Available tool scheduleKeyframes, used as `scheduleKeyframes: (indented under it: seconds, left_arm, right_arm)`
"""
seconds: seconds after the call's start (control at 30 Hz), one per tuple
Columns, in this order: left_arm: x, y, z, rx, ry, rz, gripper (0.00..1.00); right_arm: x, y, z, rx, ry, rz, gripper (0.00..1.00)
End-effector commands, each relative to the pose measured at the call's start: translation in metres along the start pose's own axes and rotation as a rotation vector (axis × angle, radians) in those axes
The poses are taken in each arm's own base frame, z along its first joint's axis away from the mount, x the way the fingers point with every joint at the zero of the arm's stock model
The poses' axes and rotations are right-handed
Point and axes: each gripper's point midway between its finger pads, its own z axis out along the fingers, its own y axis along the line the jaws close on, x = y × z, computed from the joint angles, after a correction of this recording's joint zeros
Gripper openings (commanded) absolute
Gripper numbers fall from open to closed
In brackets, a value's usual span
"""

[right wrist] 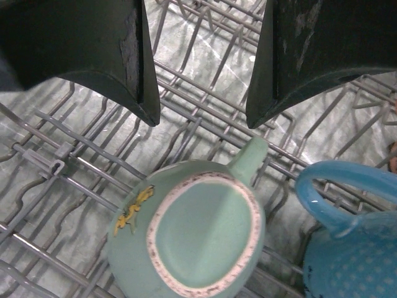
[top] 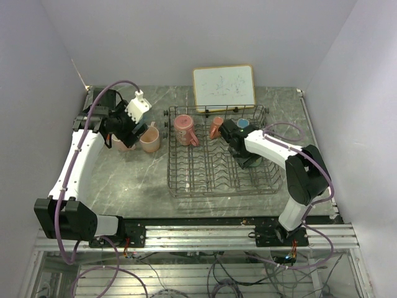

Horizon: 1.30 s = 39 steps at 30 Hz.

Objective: Unload the cups from the dish rack

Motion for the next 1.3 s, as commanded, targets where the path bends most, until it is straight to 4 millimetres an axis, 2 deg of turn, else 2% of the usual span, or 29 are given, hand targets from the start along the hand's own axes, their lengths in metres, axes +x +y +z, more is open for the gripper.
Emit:
scheduleKeyframes:
  seconds: [0.0,0.27,0.43,0.6,0.77,1.03,1.27]
  left_arm:
    - [0.004,-0.006,-0.006,0.025,-0.014,0.002,0.92]
    - [-0.001,-0.007,-0.013,0.035,-0.034,-0.002,0.91]
    - [-0.003,-0.008,-0.017,0.035,-0.043,0.001,0.9]
    - [-0.004,-0.012,-0.02,0.046,-0.052,0.003,0.9]
    - [-0.005,-0.013,-0.019,0.05,-0.059,-0.003,0.9]
    - [0.001,-0.011,-0.022,0.031,-0.039,0.018,0.9]
    - [0.003,-0.01,-0.021,0.032,-0.036,0.023,0.9]
  right_arm:
    - [-0.006,-0.015,0.0,0.013,-0.032,0.013,0.56]
    - [-0.012,-0.028,-0.006,0.001,-0.043,-0.003,0.51]
    - [-0.018,-0.03,-0.018,-0.038,-0.039,0.006,0.5]
    - [-0.034,-0.015,-0.035,-0.116,-0.048,0.021,0.5]
    - [-0.041,-0.005,-0.03,-0.089,-0.037,0.047,0.5]
    - [-0.03,0.006,-0.014,-0.043,0.037,0.121,0.53]
    - [-0.016,0.003,-0.007,-0.002,0.085,0.183,0.54]
